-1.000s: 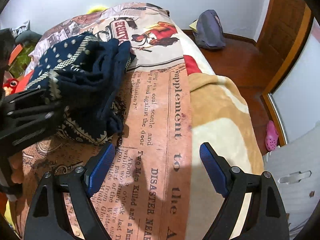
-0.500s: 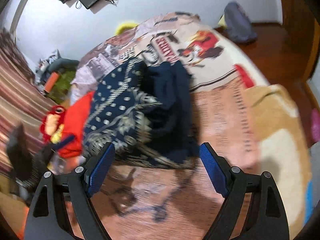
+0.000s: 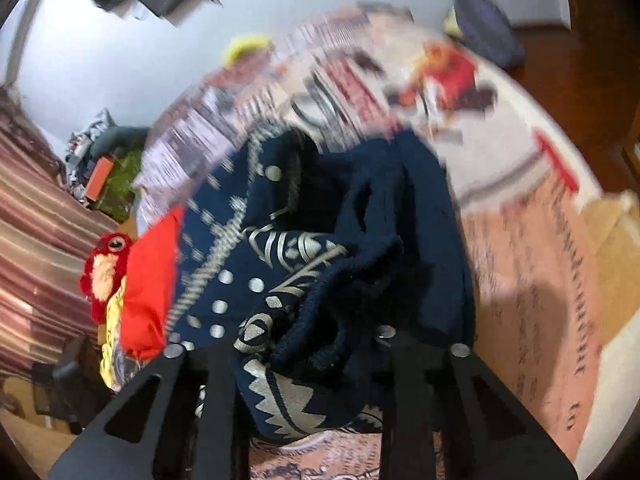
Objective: Fold large clothes
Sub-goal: 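Grasp the navy hoodie bundle with the left tool while the right tool grips its other side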
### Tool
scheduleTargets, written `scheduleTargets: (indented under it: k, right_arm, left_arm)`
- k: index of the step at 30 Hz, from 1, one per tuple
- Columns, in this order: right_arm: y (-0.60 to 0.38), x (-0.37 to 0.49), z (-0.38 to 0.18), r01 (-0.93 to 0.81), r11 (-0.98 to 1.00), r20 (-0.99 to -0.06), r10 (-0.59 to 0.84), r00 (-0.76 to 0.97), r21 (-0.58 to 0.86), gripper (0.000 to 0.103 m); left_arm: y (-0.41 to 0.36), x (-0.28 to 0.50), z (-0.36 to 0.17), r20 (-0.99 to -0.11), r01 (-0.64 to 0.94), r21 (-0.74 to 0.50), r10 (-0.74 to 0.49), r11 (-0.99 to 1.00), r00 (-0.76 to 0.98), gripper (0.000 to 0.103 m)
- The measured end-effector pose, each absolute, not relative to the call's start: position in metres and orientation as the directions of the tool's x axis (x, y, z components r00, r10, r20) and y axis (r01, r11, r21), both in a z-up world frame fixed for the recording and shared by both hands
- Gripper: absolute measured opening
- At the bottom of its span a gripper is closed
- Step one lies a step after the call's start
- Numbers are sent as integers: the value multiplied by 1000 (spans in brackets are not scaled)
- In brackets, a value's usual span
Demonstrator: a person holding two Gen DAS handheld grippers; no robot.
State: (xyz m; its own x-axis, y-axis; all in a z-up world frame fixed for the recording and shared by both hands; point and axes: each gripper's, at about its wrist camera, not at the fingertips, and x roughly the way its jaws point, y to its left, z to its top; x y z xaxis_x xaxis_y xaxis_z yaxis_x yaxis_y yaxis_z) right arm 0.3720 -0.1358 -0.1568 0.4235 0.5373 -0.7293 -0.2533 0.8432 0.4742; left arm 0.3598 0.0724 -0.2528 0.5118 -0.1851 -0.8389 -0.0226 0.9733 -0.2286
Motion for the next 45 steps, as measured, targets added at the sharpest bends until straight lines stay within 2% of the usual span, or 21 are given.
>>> scheduleTargets:
  k: [4, 8, 12, 15, 18, 20, 22, 25, 30, 31, 32, 34, 35, 40, 45]
  right_arm:
    - [-137, 340, -104, -354, 850, -654, 527, 543, 391, 15]
    - [-150, 314, -89, -363, 884, -619, 465, 633, 293, 15]
    - [-177, 330, -132, -269, 907, -683, 421, 597, 324, 15]
    - [-196, 348, -186, -179, 900, -754, 432, 495, 398, 16]
    - [-205, 353, -220, -129, 888, -780, 450, 435, 441, 26]
    - [-208, 350, -214, -137, 903, -783, 423, 456, 408, 40]
    - [-212, 347, -205, -150, 916, -790, 397, 467, 372, 50]
    - [-222, 342, -193, -154, 946, -814, 323, 482, 284, 51]
    - [-230, 333, -178, -189, 946, -821, 322, 471, 263, 54]
    - [-227, 333, -175, -203, 946, -821, 322, 472, 254, 58]
    - [-224, 333, -172, -217, 944, -819, 326, 472, 250, 67]
    - [-219, 336, -169, -231, 937, -813, 342, 471, 261, 78]
    - [-216, 338, -168, -231, 933, -806, 356, 473, 277, 80]
    - [-206, 361, -181, -201, 892, -787, 451, 421, 404, 81]
    - [-199, 388, -211, -182, 860, -799, 510, 319, 477, 81]
  left_arm:
    - [69, 362, -254, -843, -25, -228, -184, 973, 506, 103]
    - [61, 365, -255, -842, -10, -244, -206, 970, 498, 103]
    - [58, 368, -261, -853, -12, -234, -200, 972, 483, 103]
    - [54, 371, -265, -863, 6, -201, -180, 980, 473, 103]
    - [47, 371, -266, -875, 32, -148, -146, 988, 462, 103]
    - [47, 369, -265, -879, 37, -133, -136, 990, 457, 103]
    - [52, 365, -264, -883, 36, -137, -138, 990, 448, 103]
    - [62, 352, -260, -884, 37, -123, -126, 992, 449, 103]
    - [78, 325, -235, -853, 42, -34, -51, 999, 519, 103]
    - [81, 324, -230, -846, 33, -29, -42, 999, 532, 103]
    - [87, 324, -220, -832, 17, -33, -37, 999, 554, 103]
    - [95, 328, -206, -818, -6, -62, -47, 998, 574, 103]
    - [98, 332, -201, -813, -12, -81, -59, 997, 579, 103]
    - [103, 368, -191, -797, -11, -247, -197, 969, 572, 103]
    - [87, 405, -212, -794, 42, -403, -372, 914, 481, 103]
